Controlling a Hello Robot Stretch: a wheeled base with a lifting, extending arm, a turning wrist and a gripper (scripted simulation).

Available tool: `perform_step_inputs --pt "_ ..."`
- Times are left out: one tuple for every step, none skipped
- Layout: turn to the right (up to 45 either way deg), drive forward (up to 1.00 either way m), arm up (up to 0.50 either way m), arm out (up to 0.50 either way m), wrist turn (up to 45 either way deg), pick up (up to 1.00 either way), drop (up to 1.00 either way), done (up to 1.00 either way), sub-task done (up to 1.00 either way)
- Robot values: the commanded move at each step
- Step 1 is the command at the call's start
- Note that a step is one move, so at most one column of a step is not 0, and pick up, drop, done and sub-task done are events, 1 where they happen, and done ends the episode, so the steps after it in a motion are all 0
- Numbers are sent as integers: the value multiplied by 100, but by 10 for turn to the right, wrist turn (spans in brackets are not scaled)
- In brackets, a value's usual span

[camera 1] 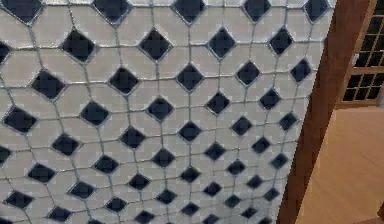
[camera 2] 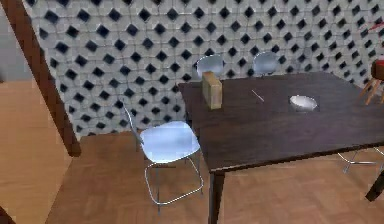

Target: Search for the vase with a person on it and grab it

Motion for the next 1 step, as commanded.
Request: perform_step_inputs --pt "450 0 0 0 0 0 0 0 0"
